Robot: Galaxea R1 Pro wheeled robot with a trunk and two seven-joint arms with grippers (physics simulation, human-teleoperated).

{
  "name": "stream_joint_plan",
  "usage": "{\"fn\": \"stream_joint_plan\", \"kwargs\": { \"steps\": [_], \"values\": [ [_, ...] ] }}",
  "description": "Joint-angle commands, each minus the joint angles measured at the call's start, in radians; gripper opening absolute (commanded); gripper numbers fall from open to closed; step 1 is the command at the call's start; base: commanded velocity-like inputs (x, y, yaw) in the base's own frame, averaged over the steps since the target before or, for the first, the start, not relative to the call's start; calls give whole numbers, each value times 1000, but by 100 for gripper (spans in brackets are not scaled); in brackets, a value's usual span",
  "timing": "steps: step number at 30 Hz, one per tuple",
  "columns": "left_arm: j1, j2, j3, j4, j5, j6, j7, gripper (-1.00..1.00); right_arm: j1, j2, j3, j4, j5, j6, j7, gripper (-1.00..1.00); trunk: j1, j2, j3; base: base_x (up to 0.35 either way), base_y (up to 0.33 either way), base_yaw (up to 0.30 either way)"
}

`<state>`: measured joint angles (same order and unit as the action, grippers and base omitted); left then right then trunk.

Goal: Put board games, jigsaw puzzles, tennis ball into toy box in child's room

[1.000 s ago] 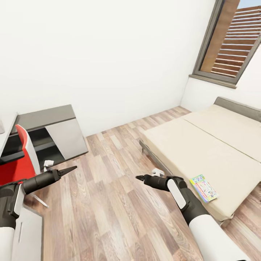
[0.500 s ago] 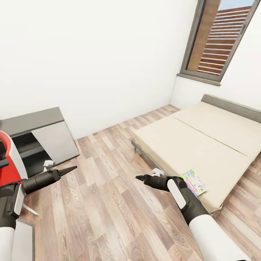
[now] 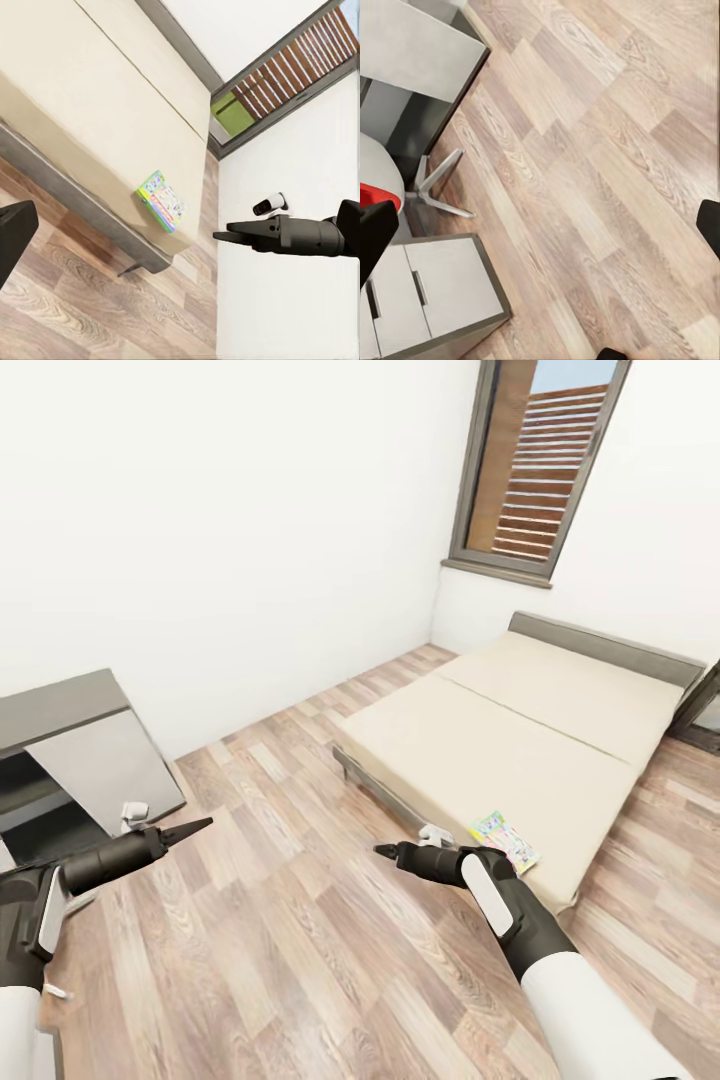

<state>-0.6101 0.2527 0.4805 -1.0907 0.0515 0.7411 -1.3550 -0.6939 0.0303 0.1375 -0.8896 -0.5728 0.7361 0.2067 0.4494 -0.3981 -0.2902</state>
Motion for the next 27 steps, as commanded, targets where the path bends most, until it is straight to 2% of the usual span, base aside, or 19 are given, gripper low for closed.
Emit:
{"fn": "stream_joint_plan", "kwargs": {
  "steps": [1, 13, 27],
  "values": [
    [0, 0, 0, 0, 2, 10, -3, 100, -1, 0, -1, 0, 4, 4, 3, 100, 1, -2, -2, 0, 181, -279],
    [0, 0, 0, 0, 2, 11, -3, 100, -1, 0, -1, 0, 4, 3, 3, 100, 1, -2, -2, 13, 195, -279],
    [0, 0, 1, 0, 2, 11, -4, 100, -1, 0, -1, 0, 4, 3, 3, 100, 1, -2, -2, 60, 117, -279]
  ]
}}
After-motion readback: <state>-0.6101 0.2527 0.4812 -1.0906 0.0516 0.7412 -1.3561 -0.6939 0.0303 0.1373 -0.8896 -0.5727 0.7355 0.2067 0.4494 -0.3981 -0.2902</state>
